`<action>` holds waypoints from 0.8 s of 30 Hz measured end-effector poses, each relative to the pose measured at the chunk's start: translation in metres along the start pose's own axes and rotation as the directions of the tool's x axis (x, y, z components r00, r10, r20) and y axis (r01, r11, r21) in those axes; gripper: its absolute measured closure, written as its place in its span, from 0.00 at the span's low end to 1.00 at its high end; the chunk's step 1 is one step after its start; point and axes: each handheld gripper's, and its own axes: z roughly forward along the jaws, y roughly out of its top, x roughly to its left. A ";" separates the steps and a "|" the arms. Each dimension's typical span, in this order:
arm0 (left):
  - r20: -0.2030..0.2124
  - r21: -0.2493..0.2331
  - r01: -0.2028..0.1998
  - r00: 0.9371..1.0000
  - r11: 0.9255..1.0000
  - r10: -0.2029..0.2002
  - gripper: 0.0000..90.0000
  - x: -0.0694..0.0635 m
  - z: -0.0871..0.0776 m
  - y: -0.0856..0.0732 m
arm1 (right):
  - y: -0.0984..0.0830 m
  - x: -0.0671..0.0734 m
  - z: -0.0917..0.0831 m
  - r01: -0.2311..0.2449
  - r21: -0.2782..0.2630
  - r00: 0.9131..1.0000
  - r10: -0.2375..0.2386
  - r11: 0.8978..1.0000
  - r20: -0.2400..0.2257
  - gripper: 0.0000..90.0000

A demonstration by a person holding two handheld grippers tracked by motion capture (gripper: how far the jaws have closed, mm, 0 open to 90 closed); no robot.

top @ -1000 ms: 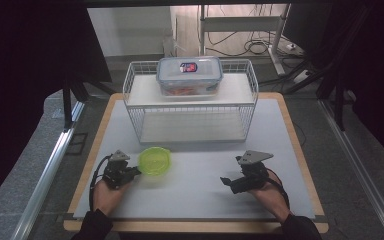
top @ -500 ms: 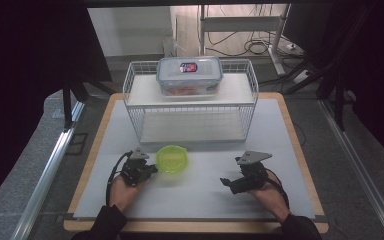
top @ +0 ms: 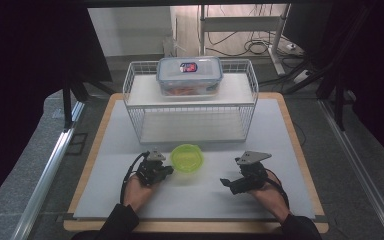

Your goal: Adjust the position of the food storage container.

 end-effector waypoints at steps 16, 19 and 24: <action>-0.061 0.016 -0.045 0.997 0.999 0.046 0.88 -0.003 -0.012 -0.004 | -0.001 0.000 0.001 -0.021 0.001 1.000 0.021 1.000 -0.020 0.07; -0.090 0.017 -0.066 0.994 0.998 0.067 0.79 -0.006 -0.018 -0.006 | 0.000 0.000 0.001 -0.027 -0.003 1.000 0.027 1.000 -0.017 0.07; -0.136 0.007 -0.101 0.986 0.995 0.101 0.67 -0.013 -0.032 -0.012 | 0.000 0.000 0.000 -0.032 -0.019 0.999 0.032 0.999 -0.017 0.07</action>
